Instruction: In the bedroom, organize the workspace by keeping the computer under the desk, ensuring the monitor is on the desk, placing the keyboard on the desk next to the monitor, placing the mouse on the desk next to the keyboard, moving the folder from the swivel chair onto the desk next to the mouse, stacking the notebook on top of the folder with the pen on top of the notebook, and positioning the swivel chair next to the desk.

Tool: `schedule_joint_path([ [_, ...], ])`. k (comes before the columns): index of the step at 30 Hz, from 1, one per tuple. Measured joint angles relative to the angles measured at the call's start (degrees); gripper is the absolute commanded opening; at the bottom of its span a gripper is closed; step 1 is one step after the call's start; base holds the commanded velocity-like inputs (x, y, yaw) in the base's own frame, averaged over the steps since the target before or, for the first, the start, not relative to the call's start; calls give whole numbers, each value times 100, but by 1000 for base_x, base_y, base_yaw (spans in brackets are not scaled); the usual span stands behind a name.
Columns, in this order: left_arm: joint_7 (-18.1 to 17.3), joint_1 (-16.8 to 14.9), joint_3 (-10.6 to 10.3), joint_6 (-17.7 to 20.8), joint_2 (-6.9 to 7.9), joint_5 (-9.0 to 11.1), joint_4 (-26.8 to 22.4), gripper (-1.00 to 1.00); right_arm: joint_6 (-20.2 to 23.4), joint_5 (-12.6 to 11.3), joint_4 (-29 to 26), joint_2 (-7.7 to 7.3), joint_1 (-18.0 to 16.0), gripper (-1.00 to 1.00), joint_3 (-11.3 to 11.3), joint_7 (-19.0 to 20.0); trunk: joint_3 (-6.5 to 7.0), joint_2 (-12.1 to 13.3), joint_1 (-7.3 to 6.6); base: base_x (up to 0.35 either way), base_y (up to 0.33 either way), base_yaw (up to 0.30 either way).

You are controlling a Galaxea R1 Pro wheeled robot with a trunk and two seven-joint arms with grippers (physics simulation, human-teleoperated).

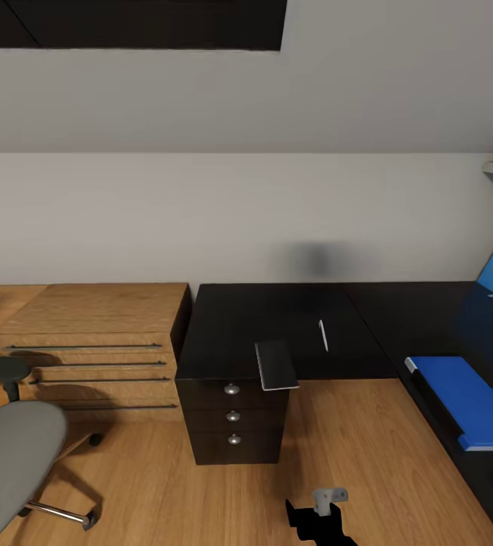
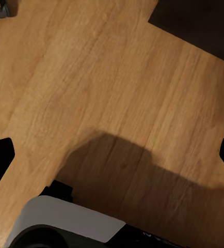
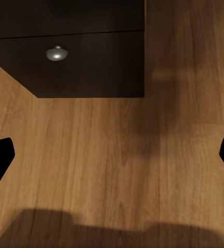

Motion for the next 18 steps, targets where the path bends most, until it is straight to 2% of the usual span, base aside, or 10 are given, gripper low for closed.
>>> schedule_joint_path([
  [4,55,-4,-4,520,-51,-42,-472,100,-3,-1,0,-20,0,100,5,0,-72,-161,88,0,0,0],
  [8,250,-8,-15,2083,-36,-53,-1593,100,-6,-3,-1,-56,0,100,-6,0,-143,-321,176,0,0,0],
  [9,279,-9,-19,2317,-20,-49,-1906,100,-5,-4,-4,-98,0,100,-9,0,-161,-361,198,0,0,0],
  [11,299,-8,-8,2511,60,-37,-2219,100,-6,-3,-7,-148,0,100,-11,0,-197,-441,242,0,0,0],
  [18,285,-8,-1,2481,96,-36,-1866,100,-6,-2,-16,-161,0,100,-8,-3,-323,-722,395,0,0,0],
])
